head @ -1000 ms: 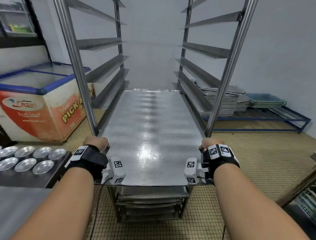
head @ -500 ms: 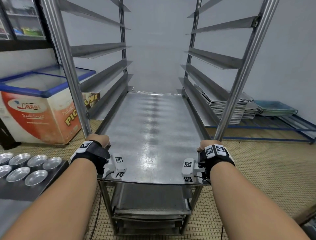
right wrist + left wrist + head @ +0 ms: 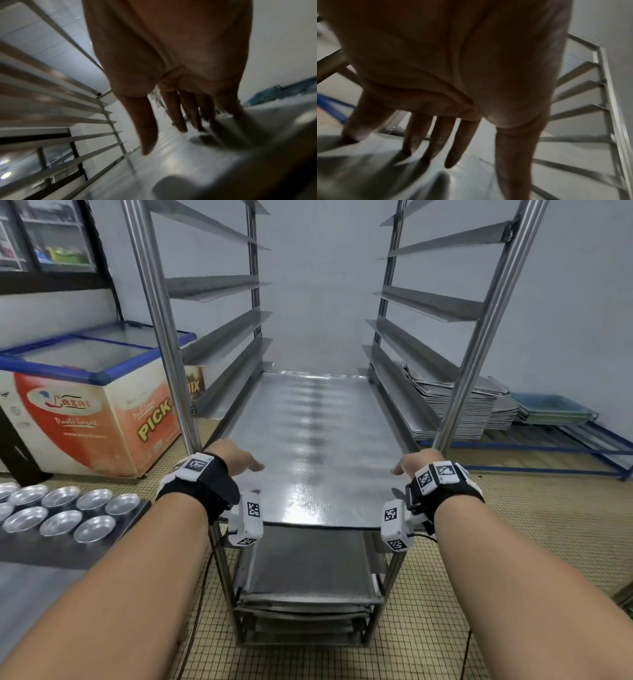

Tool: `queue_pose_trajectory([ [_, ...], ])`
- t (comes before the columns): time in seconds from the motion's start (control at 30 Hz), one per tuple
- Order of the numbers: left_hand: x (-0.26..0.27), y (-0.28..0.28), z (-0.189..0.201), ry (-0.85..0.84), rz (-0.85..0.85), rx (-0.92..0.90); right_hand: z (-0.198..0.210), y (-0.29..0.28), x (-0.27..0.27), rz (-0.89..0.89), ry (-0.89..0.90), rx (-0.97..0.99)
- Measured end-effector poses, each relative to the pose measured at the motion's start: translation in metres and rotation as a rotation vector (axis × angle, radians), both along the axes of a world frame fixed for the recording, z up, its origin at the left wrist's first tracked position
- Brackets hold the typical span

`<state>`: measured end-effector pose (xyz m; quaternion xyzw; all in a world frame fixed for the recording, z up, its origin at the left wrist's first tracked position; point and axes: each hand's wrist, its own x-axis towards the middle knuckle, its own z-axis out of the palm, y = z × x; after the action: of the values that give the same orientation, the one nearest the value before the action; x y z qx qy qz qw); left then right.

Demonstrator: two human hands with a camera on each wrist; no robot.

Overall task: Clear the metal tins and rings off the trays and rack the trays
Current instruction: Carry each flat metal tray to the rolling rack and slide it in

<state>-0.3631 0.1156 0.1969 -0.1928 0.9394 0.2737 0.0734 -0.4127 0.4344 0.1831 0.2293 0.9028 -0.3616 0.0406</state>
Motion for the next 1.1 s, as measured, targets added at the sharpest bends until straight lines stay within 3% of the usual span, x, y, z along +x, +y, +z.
queue_pose_trajectory([
  [0.07, 0.006, -0.001, -0.008, -0.008, -0.155, -0.053, 0.001, -0.007, 0.011, 0.029, -0.010, 0.011],
  [0.2, 0.036, 0.003, -0.023, -0.033, -0.357, -0.217, -0.001, -0.016, 0.053, 0.269, -0.005, 0.069],
  [0.3, 0.055, 0.001, -0.038, 0.043, -0.424, -0.284, -0.008, -0.016, 0.085, 0.431, 0.018, 0.048],
  [0.47, 0.064, -0.003, -0.056, 0.119, -0.476, -0.375, -0.032, -0.022, 0.107, 0.606, 0.161, 0.341],
  [0.77, 0.037, -0.003, -0.064, 0.131, -0.452, -0.410, -0.052, -0.022, 0.079, 0.716, 0.262, 0.625],
  [1.1, -0.027, -0.005, -0.061, 0.142, -0.416, -0.364, -0.059, -0.022, 0.008, 0.735, 0.359, 0.708],
])
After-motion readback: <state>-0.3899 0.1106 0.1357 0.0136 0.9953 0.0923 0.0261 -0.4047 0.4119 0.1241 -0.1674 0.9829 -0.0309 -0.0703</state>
